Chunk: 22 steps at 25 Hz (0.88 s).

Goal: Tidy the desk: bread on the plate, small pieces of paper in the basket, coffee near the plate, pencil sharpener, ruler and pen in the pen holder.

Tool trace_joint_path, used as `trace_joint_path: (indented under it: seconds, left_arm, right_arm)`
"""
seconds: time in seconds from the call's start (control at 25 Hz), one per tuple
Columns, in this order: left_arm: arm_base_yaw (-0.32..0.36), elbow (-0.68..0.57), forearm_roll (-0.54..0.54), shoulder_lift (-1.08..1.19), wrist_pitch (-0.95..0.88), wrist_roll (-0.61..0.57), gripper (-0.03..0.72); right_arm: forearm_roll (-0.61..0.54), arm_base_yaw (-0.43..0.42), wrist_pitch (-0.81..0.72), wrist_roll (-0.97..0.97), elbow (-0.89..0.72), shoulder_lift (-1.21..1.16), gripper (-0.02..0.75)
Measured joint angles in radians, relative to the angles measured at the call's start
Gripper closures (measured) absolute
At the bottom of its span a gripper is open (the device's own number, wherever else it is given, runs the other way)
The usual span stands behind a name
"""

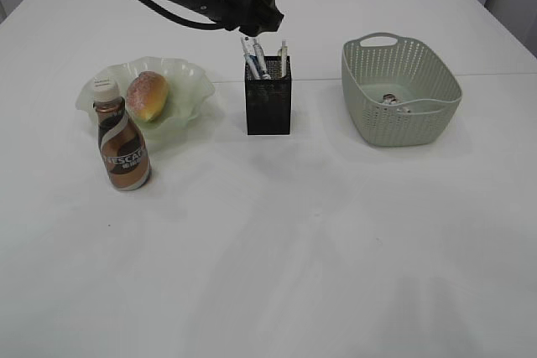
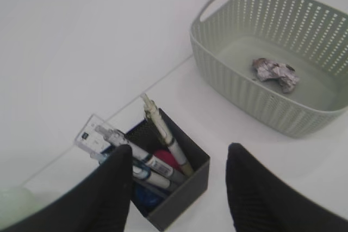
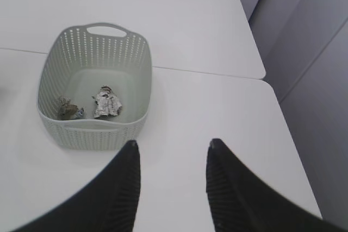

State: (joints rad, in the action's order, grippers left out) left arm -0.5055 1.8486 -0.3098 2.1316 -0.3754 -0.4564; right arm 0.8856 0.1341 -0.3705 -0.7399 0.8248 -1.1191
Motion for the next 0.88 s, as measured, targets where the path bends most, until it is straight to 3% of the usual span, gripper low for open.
trace_joint_path:
  seconds: [0.16,0.36,0.52,0.76,0.88]
  left_arm:
    - [0.0,0.0,0.04,-0.032,-0.128,0.116,0.285]
    - [0.0,0.006,0.222,-0.071,-0.342,0.402,0.285]
    - [0.0,0.021,0.297,-0.1,-0.528,0.567,0.285]
    - [0.0,0.171,0.374,-0.111,-0.82,0.62,0.285]
    - [0.0,0.229,0.39,-0.129,-0.853,0.623,0.285]
  right_arm:
    - [0.014,0.0,-0.035,0.0,0.0,0.0,0.409]
    - [0.015,0.0,-0.044,0.0,0.0,0.01,0.409]
    - [0.016,0.0,-0.085,-0.002,0.0,0.015,0.409]
    - [-0.013,0.0,-0.14,-0.002,0.0,0.025,0.409]
    - [-0.079,0.0,-0.174,-0.002,0.0,0.056,0.409]
